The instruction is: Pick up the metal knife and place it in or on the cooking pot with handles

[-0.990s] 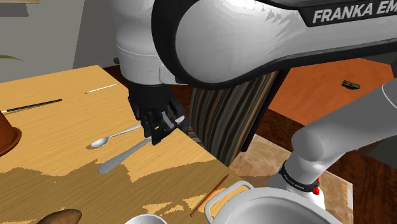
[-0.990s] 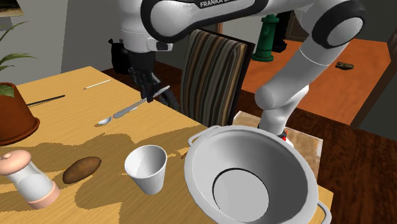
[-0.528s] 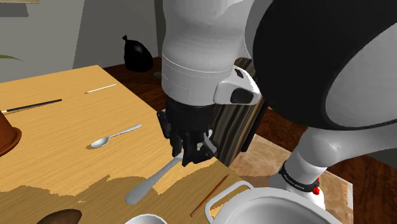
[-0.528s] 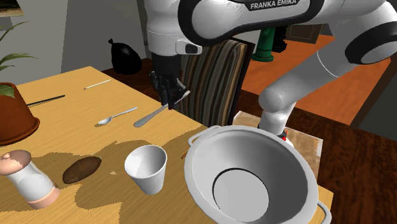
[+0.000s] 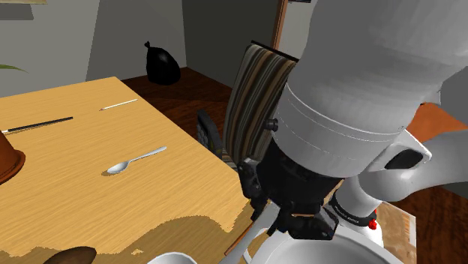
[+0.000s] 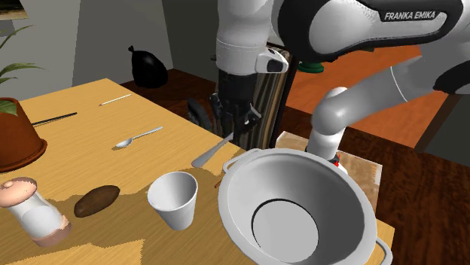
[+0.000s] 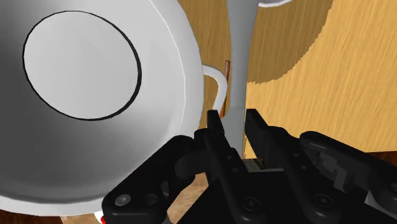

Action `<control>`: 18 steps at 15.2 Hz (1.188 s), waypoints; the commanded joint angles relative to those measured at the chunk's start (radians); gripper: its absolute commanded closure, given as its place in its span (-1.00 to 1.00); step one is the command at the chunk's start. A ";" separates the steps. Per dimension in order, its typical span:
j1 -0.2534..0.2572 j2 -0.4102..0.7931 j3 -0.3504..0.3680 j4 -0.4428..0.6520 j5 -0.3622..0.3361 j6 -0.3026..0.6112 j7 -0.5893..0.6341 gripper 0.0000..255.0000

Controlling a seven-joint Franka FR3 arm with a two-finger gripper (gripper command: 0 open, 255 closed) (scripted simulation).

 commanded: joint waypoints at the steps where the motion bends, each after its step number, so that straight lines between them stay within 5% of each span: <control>1: 0.040 -0.040 -0.003 -0.009 0.021 -0.028 0.033 1.00; 12: 0.248 -0.228 0.003 0.005 0.128 -0.200 0.253 1.00; 18: 0.266 -0.257 0.042 -0.072 0.166 -0.145 0.246 1.00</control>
